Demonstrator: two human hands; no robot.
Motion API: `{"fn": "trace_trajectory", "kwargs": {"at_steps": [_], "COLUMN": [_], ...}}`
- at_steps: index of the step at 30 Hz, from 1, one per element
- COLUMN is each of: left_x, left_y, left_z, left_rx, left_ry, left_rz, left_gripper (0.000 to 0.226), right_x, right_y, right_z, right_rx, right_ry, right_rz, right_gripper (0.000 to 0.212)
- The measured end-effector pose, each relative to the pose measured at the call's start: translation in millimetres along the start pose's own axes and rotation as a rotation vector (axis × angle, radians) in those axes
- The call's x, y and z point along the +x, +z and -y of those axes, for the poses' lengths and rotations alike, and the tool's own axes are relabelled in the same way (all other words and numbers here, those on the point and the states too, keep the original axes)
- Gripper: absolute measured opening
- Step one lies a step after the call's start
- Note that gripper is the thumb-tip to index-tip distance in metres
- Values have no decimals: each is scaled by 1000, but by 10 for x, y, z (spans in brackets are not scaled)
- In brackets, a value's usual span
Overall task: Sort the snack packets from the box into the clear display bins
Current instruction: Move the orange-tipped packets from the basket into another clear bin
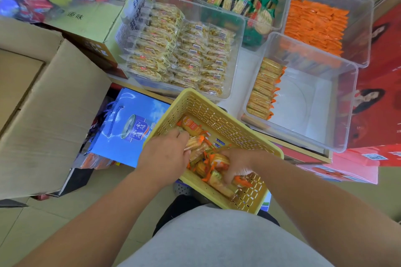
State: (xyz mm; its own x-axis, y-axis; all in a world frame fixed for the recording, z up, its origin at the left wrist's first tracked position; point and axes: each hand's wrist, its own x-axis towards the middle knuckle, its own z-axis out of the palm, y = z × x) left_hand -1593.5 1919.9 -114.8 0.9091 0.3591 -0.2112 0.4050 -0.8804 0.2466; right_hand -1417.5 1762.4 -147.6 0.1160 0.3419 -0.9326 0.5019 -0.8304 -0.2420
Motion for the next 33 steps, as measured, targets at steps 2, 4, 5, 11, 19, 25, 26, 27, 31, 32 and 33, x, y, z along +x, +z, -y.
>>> {"fn": "trace_trajectory", "kwargs": {"at_steps": [2,4,5,11,19,25,26,27,31,32,33], "left_x": [0,6,8,12,31,34,34,36,53,53,49], "left_y": [25,34,33,28,53,76,75,75,59,57,58], "left_z": [24,71,91,107,118,138,146,154,184,187,186], "left_rx": [-17,-45,-55,-86,-106,-115,-122,-130,-151,-149,-145], "left_ry": [-13,-23,-25,-17,-23,-32,-34,-37,-63,-69,-73], "left_rz": [-16,-25,-28,-36,-51,-50,-48,-46,-28,-29,-34], "left_gripper": [28,31,32,31,29,29,30,31,36,37,37], "right_x": [-63,-116,-141,-196,-153,-137,-139,-139,-135,-145,-151], "right_y": [5,23,34,76,172,222,235,245,220,199,180], "right_z": [-24,-39,-40,-19,-20,89,107,125,160,166,163], "right_rx": [119,262,343,647,469,194,174,156,208,239,264], "right_ry": [-33,-74,-92,-113,-44,51,53,51,51,55,57], "right_rz": [-48,-58,-56,-189,-162,-37,-17,5,-13,-22,-24], "right_gripper": [109,91,83,43,57,92,97,101,101,99,98]}}
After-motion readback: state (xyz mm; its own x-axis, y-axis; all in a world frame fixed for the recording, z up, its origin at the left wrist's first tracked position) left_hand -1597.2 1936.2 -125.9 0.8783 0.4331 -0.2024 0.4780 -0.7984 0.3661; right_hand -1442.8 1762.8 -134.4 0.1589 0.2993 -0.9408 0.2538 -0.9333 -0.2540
